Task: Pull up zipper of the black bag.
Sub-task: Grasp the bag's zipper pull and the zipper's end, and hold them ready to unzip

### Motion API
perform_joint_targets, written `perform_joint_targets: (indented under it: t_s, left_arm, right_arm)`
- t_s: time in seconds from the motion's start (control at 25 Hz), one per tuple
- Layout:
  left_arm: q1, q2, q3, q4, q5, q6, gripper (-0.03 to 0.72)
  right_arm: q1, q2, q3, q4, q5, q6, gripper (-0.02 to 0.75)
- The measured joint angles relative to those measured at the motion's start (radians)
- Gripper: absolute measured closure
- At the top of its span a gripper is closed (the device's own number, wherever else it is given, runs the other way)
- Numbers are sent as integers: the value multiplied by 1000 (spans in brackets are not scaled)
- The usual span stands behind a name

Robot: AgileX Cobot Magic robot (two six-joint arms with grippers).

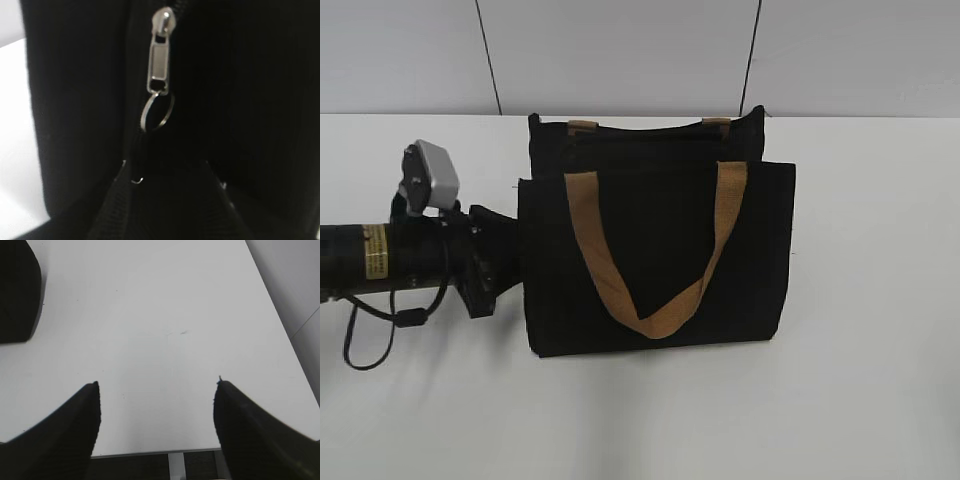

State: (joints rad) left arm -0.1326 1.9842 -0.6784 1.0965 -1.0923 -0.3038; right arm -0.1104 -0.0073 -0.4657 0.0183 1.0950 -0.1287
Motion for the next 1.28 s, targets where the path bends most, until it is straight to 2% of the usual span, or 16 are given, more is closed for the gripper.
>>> perform_joint_targets:
  t_s: [0.24, 0.32, 0.4, 0.52, 0.56, 0.88, 1.28]
  left_arm:
    - [-33, 80, -73, -104, -5, 0, 357]
    - [-33, 85, -83, -112, -6, 0, 383]
    - [-33, 93, -85, -117, -8, 0, 469]
    - [-33, 101, -85, -87, -9, 0, 642]
    - [-33, 103, -85, -74, -12, 0, 662]
    - [-34, 93, -85, -49, -27, 0, 666]
    - [-35, -146, -85, -38, 230, -1, 666]
  right_arm:
    - [0, 0, 0, 0, 0, 0, 201]
    - [0, 0, 0, 0, 0, 0, 201]
    - [0, 0, 0, 0, 0, 0, 201]
    - [0, 0, 0, 0, 0, 0, 201]
    - [0, 0, 0, 0, 0, 0, 201]
    - [0, 0, 0, 0, 0, 0, 201]
    - [0, 0, 0, 0, 0, 0, 201]
